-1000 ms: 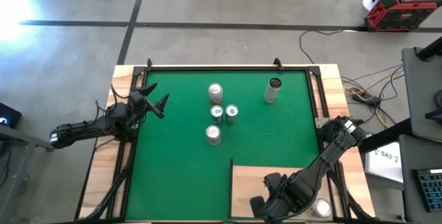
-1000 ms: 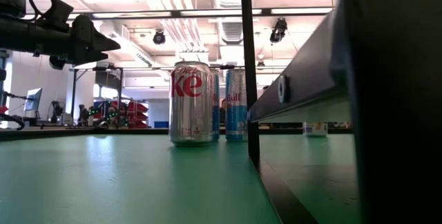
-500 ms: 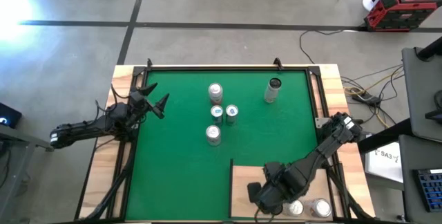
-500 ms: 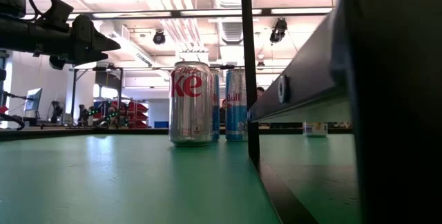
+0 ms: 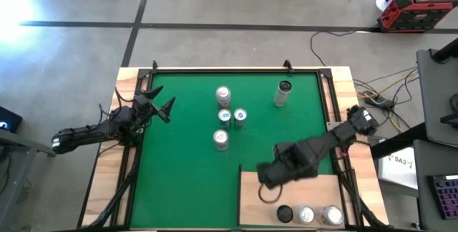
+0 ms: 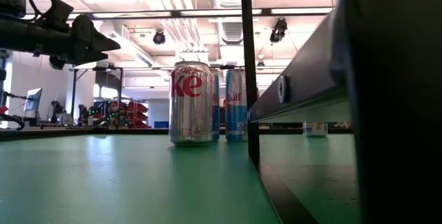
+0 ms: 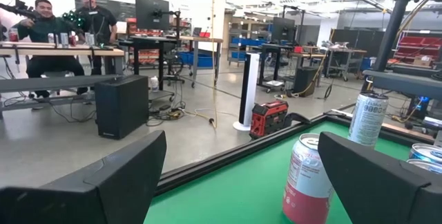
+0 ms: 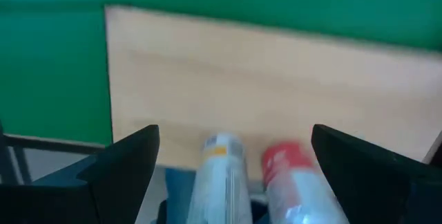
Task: Place canned beverage on shelf
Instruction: Put the right blue soda can on the shelf
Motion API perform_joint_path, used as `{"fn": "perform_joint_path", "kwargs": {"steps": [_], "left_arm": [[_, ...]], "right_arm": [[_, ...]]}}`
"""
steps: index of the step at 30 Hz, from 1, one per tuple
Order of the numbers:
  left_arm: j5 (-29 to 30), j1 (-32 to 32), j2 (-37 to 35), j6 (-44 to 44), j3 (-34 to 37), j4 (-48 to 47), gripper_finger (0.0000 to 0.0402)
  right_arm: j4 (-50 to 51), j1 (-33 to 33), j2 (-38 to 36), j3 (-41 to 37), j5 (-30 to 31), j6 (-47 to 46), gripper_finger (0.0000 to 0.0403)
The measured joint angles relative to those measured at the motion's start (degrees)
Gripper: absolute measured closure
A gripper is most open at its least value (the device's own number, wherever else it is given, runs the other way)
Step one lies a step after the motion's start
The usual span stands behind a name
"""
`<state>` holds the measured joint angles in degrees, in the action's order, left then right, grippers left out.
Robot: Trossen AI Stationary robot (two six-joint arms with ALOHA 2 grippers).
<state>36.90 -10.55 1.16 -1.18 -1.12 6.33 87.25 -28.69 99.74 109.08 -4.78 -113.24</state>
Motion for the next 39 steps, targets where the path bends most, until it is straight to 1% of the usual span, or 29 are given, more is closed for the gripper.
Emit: {"fn": "perform_joint_path", "kwargs": {"steps": [3, 6, 8, 10, 12, 14, 16, 19, 25, 29, 33, 35, 39], "left_arm": [[-0.02, 0.00, -0.02, 0.00, 0.01, -0.01, 0.0038], [-0.02, 0.02, -0.01, 0.01, -0.01, -0.02, 0.0038], [-0.01, 0.00, -0.02, 0.00, -0.01, -0.02, 0.0038], [-0.02, 0.02, 0.00, 0.00, 0.00, -0.01, 0.0038], [-0.02, 0.00, -0.02, 0.01, -0.01, -0.06, 0.0038], [-0.01, 0.02, -0.02, 0.00, -0.01, -0.05, 0.0038], [-0.01, 0.00, -0.02, 0.01, -0.01, -0.04, 0.0038], [-0.02, 0.00, -0.02, 0.01, -0.01, -0.01, 0.0038], [-0.01, 0.02, -0.02, -0.01, -0.01, -0.02, 0.0038], [-0.02, 0.01, -0.02, 0.01, -0.01, -0.01, 0.0038], [0.01, 0.00, -0.02, -0.01, -0.01, 0.00, 0.0038], [-0.02, 0.02, -0.02, -0.01, -0.01, 0.00, 0.0038], [-0.02, 0.00, -0.02, 0.00, -0.01, 0.00, 0.0038]], "right_arm": [[2.55, 3.60, -0.97, 0.00, 2.11, 8.52, 0.0032], [2.68, 6.64, -2.76, -0.78, 2.43, 18.77, 0.0033], [2.67, 7.89, -4.79, -1.74, 2.36, 23.22, 0.0036], [2.65, 8.99, -7.95, -3.81, 3.17, 25.98, 0.0043], [2.75, 9.83, -11.61, -7.24, 5.27, 27.39, 0.0053], [2.57, 10.29, -16.13, -11.86, 6.68, 28.29, 0.0063], [1.12, 10.46, -21.09, -16.71, 6.68, 28.44, 0.0074], [-4.70, 10.48, -28.64, -24.12, 6.49, 30.14, 0.0079], [-19.12, 10.54, -42.28, -38.33, 6.78, 40.61, 0.0080], [-27.65, 10.51, -50.72, -46.75, 10.10, 47.59, 0.0081], [-35.65, 10.54, -58.10, -53.18, 10.99, 55.90, 0.0081], [-38.61, 10.48, -61.04, -55.75, 10.93, 57.80, 0.0081], [-39.82, 10.49, -65.26, -60.33, 10.95, 59.80, 0.0081]]}}
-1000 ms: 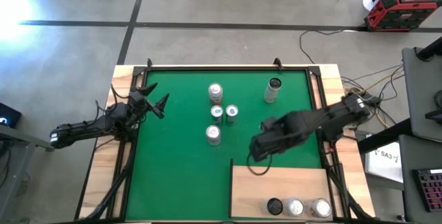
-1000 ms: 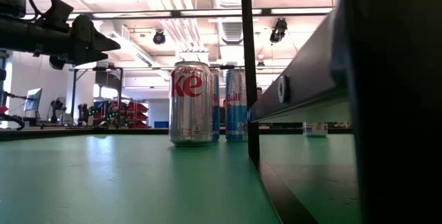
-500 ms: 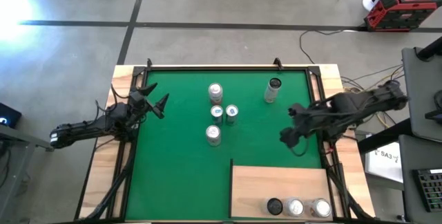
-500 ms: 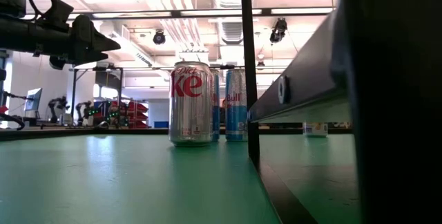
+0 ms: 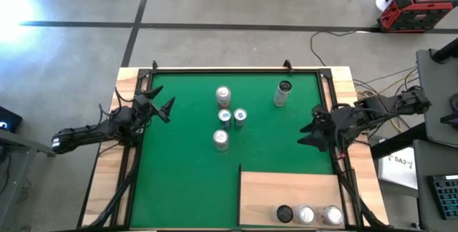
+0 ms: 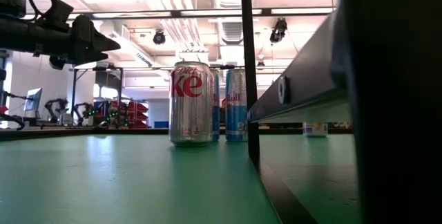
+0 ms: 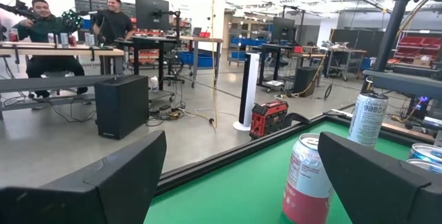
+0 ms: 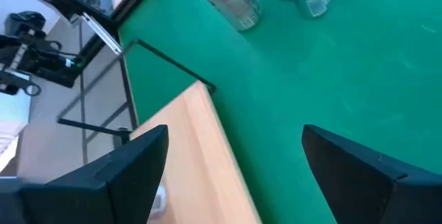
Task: Place canned beverage on shelf
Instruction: Put the right blue soda can on the shelf
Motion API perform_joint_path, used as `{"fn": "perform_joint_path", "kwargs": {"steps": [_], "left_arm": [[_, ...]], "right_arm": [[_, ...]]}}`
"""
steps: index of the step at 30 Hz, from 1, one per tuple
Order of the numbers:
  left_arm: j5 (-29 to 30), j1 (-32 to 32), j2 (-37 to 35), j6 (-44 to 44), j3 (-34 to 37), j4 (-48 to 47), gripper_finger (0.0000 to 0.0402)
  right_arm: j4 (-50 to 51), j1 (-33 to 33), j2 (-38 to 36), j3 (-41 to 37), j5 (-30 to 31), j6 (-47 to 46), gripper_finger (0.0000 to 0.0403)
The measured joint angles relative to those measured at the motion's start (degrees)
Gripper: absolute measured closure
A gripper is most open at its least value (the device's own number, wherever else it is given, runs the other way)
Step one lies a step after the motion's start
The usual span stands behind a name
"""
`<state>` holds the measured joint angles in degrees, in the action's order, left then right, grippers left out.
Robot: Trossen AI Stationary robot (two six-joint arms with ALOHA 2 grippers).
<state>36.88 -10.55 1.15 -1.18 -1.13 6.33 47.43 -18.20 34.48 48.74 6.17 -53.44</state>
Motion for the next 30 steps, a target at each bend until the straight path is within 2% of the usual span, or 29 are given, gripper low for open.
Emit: {"fn": "perform_joint_path", "kwargs": {"steps": [4, 7, 10, 15, 19, 24, 27, 30], "left_arm": [[0.00, 0.01, 0.00, 0.01, 0.00, -0.02, 0.0038], [0.00, 0.00, 0.00, 0.01, 0.00, -0.01, 0.0038], [0.00, 0.00, 0.00, 0.01, 0.00, 0.00, 0.0038], [0.00, 0.02, 0.00, 0.00, 0.00, -0.02, 0.0038], [0.02, 0.00, 0.00, 0.01, 0.00, -0.01, 0.0038], [0.00, 0.01, 0.00, 0.00, 0.00, -0.01, 0.0038], [0.00, 0.01, 0.00, 0.00, 0.00, -0.02, 0.0038], [0.00, 0.02, 0.00, -0.01, 0.00, -0.02, 0.0038]], "right_arm": [[-3.63, 0.00, -2.79, -3.92, 0.00, -0.91, 0.0081], [-3.61, 0.00, -2.54, -4.52, 2.55, -6.46, 0.0081], [-1.94, 0.01, 0.04, -4.52, 7.02, -12.45, 0.0081], [-3.39, 0.03, 6.88, -3.13, 8.29, -11.33, 0.0081], [-2.93, 0.36, 14.44, 1.47, 12.12, -12.05, 0.0081], [1.76, 2.76, 26.02, 10.48, 13.36, -12.58, 0.0080], [6.87, 4.79, 33.61, 16.46, 12.09, -12.47, 0.0081], [12.03, 7.38, 39.97, 22.92, 8.29, -11.44, 0.0081]]}}
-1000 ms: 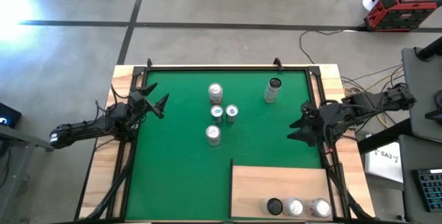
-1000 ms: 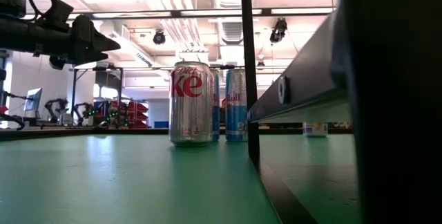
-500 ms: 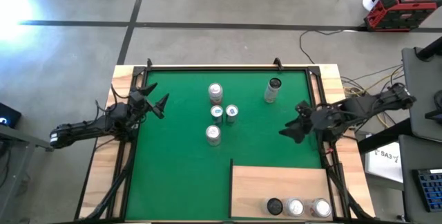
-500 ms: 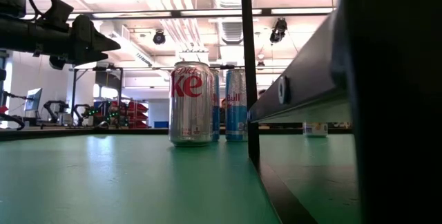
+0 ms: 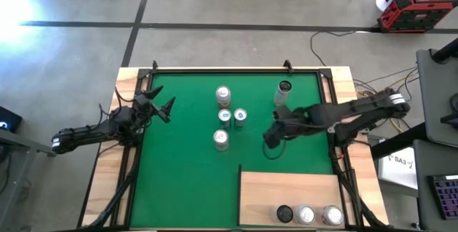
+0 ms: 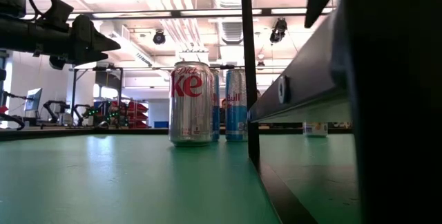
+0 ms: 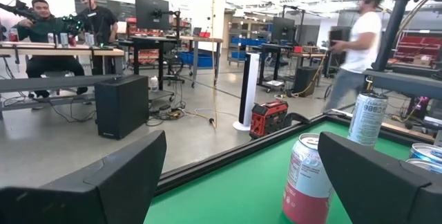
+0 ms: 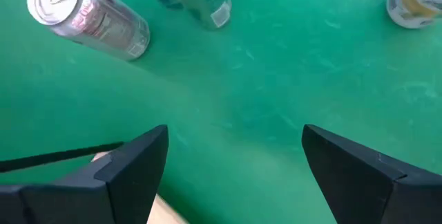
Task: Place canned beverage on shelf
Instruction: Put the right blue soda can on the shelf
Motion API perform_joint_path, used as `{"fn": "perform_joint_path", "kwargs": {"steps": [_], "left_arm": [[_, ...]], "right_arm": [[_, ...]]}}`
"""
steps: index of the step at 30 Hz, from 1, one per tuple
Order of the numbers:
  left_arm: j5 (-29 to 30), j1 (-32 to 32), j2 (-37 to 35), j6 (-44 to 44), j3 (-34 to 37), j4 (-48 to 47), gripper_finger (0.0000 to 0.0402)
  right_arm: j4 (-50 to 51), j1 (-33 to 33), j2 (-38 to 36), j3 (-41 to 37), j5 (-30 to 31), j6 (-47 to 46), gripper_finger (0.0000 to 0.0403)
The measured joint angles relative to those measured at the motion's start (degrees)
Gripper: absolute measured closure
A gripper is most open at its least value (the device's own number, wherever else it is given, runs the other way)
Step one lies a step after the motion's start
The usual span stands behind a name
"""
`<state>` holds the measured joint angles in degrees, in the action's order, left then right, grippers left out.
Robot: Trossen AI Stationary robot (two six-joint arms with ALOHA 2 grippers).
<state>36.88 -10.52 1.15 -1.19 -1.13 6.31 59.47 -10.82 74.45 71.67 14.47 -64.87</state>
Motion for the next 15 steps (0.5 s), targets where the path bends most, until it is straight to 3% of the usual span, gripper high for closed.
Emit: {"fn": "perform_joint_path", "kwargs": {"steps": [8, 15], "left_arm": [[0.00, 0.00, 0.00, 0.00, 0.00, 0.00, 0.0038], [0.00, -0.01, 0.00, 0.01, 0.00, 0.00, 0.0038]], "right_arm": [[10.79, 9.04, 12.85, 13.62, -10.24, 7.88, 0.0080], [10.79, 17.22, 18.09, 20.50, -14.50, 14.57, 0.0081]]}}
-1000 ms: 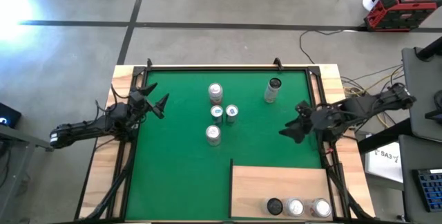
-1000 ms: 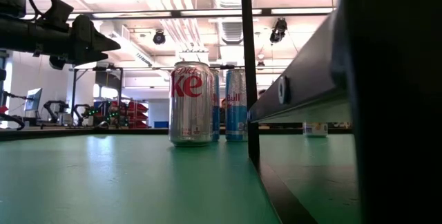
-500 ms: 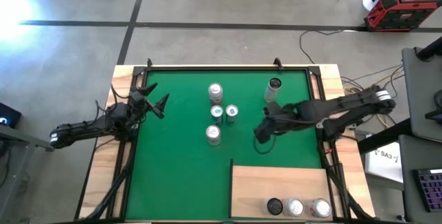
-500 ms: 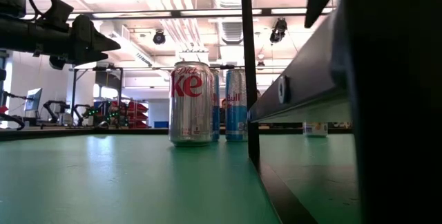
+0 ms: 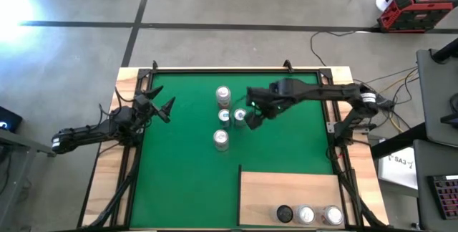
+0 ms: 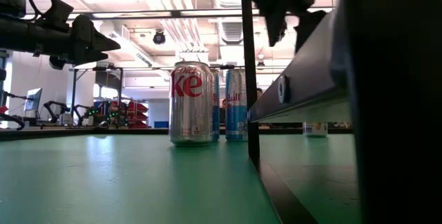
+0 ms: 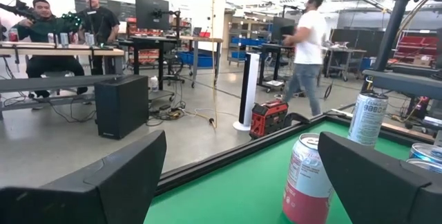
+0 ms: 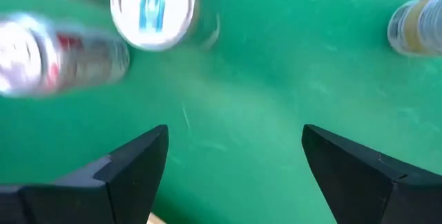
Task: Place canned beverage on shelf
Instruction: Put the right blue soda can on the shelf
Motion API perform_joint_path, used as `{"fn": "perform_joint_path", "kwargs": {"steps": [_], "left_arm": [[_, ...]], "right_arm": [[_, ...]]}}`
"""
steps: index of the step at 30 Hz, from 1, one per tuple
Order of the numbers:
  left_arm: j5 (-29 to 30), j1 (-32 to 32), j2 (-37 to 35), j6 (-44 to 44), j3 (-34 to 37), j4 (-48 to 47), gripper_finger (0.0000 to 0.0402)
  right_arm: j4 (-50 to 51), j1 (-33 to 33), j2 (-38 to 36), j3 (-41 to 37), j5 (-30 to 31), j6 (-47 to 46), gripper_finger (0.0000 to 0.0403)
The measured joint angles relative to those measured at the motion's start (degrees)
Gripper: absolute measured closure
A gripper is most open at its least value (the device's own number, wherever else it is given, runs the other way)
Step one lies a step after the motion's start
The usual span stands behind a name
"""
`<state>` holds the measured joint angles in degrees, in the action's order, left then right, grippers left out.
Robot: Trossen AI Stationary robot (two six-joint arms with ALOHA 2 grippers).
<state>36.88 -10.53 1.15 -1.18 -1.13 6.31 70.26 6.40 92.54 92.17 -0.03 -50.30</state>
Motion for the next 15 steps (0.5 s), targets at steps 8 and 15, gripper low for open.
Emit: {"fn": "perform_joint_path", "kwargs": {"steps": [8, 15], "left_arm": [[0.00, 0.01, 0.00, -0.01, 0.00, 0.02, 0.0038], [0.00, 0.01, 0.00, -0.01, 0.00, 0.00, 0.0038]], "right_arm": [[-0.04, 3.83, 6.61, 7.56, -0.05, -8.90, 0.0080], [1.18, 4.11, 15.52, 17.89, 0.07, -0.81, 0.0080]]}}
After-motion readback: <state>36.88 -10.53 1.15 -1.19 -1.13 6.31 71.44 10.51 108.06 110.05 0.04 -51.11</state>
